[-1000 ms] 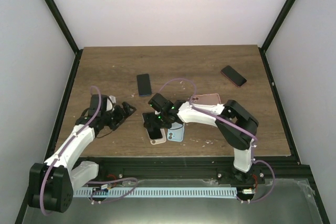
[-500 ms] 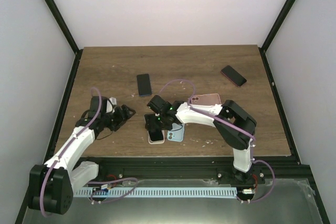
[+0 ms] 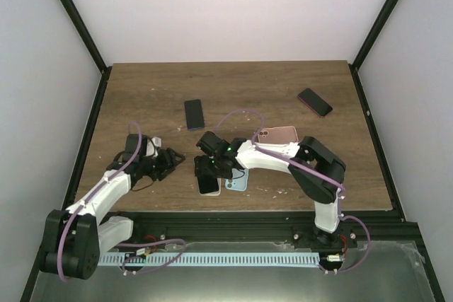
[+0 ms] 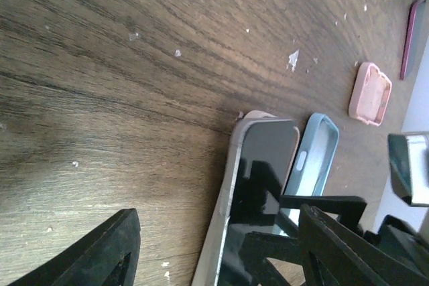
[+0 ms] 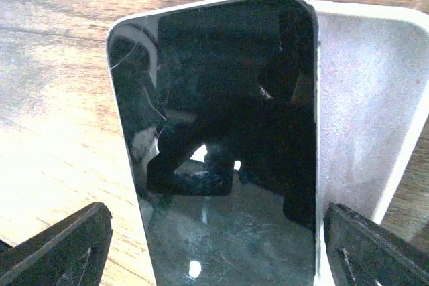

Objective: Put the phone into the phone case

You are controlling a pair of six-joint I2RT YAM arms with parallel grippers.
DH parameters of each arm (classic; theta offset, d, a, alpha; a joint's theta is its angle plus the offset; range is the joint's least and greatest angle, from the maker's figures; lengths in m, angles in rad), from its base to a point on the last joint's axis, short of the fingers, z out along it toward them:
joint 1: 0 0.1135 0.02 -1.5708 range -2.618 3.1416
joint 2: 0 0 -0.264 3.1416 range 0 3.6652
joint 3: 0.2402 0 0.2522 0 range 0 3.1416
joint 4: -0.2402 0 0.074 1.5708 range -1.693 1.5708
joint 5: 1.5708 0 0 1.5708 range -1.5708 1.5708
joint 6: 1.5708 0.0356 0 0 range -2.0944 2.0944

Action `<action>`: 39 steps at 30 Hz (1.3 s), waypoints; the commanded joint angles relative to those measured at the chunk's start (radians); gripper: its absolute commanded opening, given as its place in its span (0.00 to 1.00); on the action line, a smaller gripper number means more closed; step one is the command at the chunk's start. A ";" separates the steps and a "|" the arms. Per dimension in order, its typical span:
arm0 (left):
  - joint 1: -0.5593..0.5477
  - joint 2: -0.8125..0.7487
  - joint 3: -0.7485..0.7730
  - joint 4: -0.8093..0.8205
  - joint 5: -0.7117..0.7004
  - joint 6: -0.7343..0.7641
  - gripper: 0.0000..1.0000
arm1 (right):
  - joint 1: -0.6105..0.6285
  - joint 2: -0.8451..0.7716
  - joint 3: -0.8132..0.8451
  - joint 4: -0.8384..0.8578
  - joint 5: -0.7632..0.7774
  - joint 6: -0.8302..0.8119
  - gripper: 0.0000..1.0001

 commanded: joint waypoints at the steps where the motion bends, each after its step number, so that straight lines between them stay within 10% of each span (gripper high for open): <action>1: 0.004 0.028 -0.018 0.077 0.049 0.004 0.64 | 0.012 -0.048 0.001 -0.024 0.022 0.045 0.90; 21: -0.121 0.316 0.032 0.283 0.062 0.013 0.48 | -0.057 -0.150 -0.168 0.112 0.062 -0.062 0.57; 39: -0.147 0.447 0.093 0.348 0.055 0.050 0.27 | -0.129 -0.060 -0.191 0.214 0.015 -0.142 0.48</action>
